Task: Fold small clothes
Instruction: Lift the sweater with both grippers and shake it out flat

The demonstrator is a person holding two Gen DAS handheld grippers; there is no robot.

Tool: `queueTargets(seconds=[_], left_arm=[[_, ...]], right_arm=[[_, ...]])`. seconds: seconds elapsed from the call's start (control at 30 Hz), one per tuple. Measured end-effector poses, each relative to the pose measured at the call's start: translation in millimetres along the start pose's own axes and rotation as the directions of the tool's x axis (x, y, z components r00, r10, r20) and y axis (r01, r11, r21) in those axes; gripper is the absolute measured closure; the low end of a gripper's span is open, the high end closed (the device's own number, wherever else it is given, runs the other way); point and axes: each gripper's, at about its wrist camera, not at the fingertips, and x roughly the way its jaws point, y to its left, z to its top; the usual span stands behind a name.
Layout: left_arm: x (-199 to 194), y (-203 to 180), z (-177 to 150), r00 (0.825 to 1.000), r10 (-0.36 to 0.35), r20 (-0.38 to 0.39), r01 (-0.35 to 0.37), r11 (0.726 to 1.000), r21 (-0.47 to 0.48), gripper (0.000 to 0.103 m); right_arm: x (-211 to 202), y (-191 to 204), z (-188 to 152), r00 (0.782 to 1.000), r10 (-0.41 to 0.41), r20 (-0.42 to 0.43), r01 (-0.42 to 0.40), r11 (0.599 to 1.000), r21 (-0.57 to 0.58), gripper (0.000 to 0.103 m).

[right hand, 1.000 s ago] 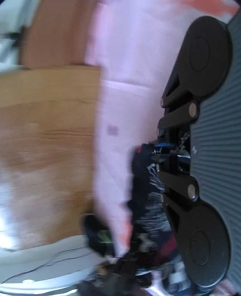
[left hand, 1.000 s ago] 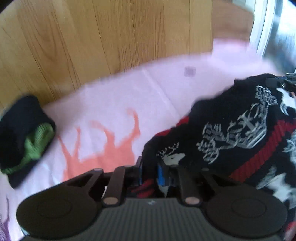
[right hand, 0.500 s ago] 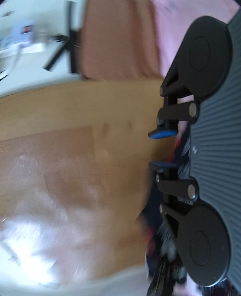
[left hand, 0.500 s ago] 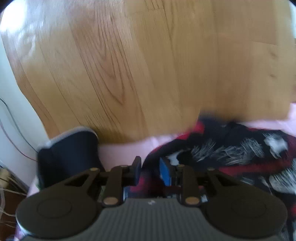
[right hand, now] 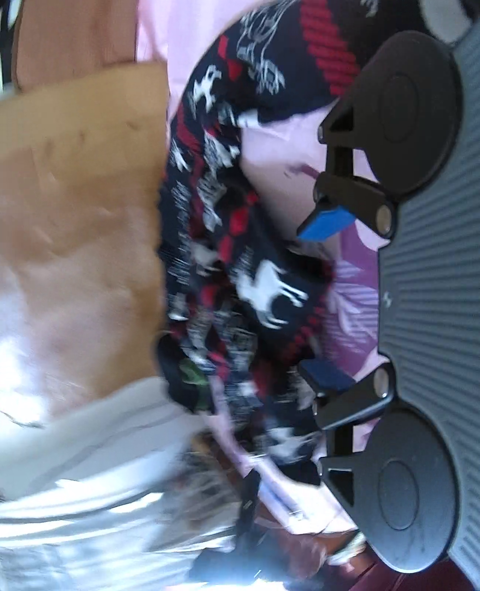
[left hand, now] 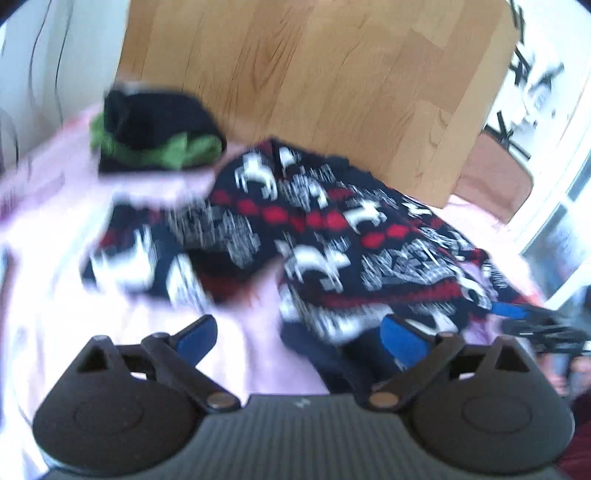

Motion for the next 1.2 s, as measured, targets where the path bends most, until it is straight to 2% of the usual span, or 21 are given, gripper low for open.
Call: queueTargets(seconds=[0.07, 0.1, 0.13, 0.17, 0.2, 0.23, 0.3, 0.43, 0.5, 0.57, 0.6, 0.67, 0.77, 0.8, 0.87, 0.97, 1.07, 1.1, 1.13, 1.17, 1.2], left_arm=[[5, 3, -10, 0.998, -0.059, -0.012, 0.058, 0.996, -0.071, 0.005], [11, 2, -10, 0.997, -0.081, -0.019, 0.078, 0.993, -0.090, 0.010], [15, -2, -15, 0.996, -0.089, -0.025, 0.086, 0.992, -0.097, 0.024], [21, -7, -14, 0.995, -0.096, -0.040, 0.093, 0.992, -0.090, 0.036], [29, -10, -12, 0.994, -0.094, -0.063, 0.089, 0.992, -0.085, 0.067], [33, -15, -11, 0.992, -0.084, -0.089, 0.077, 0.994, -0.084, 0.081], [28, -20, -10, 0.991, -0.096, -0.091, 0.091, 0.994, -0.059, 0.090], [-8, -24, -9, 0.990, -0.140, -0.003, 0.140, 0.990, -0.001, 0.093], [-13, -17, -5, 0.991, -0.131, 0.024, 0.132, 0.991, -0.020, 0.092], [-3, -7, -4, 0.996, -0.088, 0.008, 0.088, 0.994, -0.071, 0.087], [4, -1, -6, 0.998, -0.067, -0.014, 0.065, 0.992, -0.109, 0.088], [15, 6, -12, 0.998, -0.046, -0.049, 0.038, 0.988, -0.149, 0.083], [17, 9, -21, 0.996, -0.045, -0.080, 0.033, 0.988, -0.148, 0.061], [14, 8, -23, 0.996, -0.051, -0.077, 0.039, 0.989, -0.142, 0.049], [10, 5, -27, 0.996, -0.063, -0.069, 0.054, 0.991, -0.125, 0.045], [13, -3, -29, 0.993, -0.080, -0.087, 0.071, 0.992, -0.100, 0.045], [26, -16, -31, 0.988, -0.092, -0.123, 0.085, 0.995, -0.057, 0.063], [31, -21, -33, 0.986, -0.087, -0.141, 0.082, 0.996, -0.041, 0.081], [33, -25, -35, 0.987, -0.068, -0.147, 0.066, 0.998, -0.022, 0.092], [33, -30, -37, 0.989, -0.035, -0.142, 0.036, 0.999, 0.008, 0.094], [31, -33, -37, 0.989, -0.029, -0.144, 0.034, 0.999, 0.028, 0.096]], right_arm=[[19, 3, 3, 0.999, -0.003, -0.034, 0.001, 0.998, -0.055, 0.030], [27, 3, 4, 0.999, -0.002, -0.042, 0.000, 0.998, -0.067, 0.030], [38, 3, 7, 0.998, 0.007, -0.055, -0.010, 0.998, -0.066, 0.036], [48, 3, 10, 0.997, 0.016, -0.072, -0.020, 0.998, -0.055, 0.059], [54, 4, 12, 0.997, 0.002, -0.078, -0.006, 0.999, -0.050, 0.070], [56, 6, 18, 0.996, -0.013, -0.090, 0.009, 0.999, -0.041, 0.081], [39, 8, 37, 0.997, -0.005, -0.072, 0.006, 1.000, 0.013, 0.087], [-51, 8, 80, 0.997, 0.022, 0.075, -0.031, 0.993, 0.111, 0.094], [-89, 0, 92, 0.988, -0.021, 0.150, -0.005, 0.986, 0.169, 0.093], [-107, -11, 92, 0.980, -0.074, 0.185, 0.033, 0.976, 0.215, 0.087], [-108, -13, 88, 0.976, -0.125, 0.178, 0.085, 0.972, 0.218, 0.083], [-103, -16, 70, 0.975, -0.172, 0.143, 0.136, 0.963, 0.232, 0.058], [-97, -16, 37, 0.983, -0.153, 0.101, 0.127, 0.966, 0.225, 0.054], [-95, -14, 26, 0.983, -0.159, 0.088, 0.137, 0.967, 0.214, 0.052], [-99, -12, 2, 0.981, -0.186, 0.058, 0.171, 0.966, 0.195, 0.043], [-99, -8, -25, 0.971, -0.240, -0.012, 0.238, 0.952, 0.191, 0.040], [-102, -8, -49, 0.964, -0.259, -0.058, 0.265, 0.936, 0.233, 0.041], [-99, -6, -55, 0.966, -0.248, -0.069, 0.257, 0.937, 0.238, 0.044], [-99, 0, -62, 0.966, -0.250, -0.059, 0.257, 0.939, 0.229, 0.055], [-98, 7, -66, 0.963, -0.266, -0.048, 0.270, 0.941, 0.202, 0.079], [-94, 14, -68, 0.959, -0.279, -0.050, 0.284, 0.942, 0.178, 0.086]])
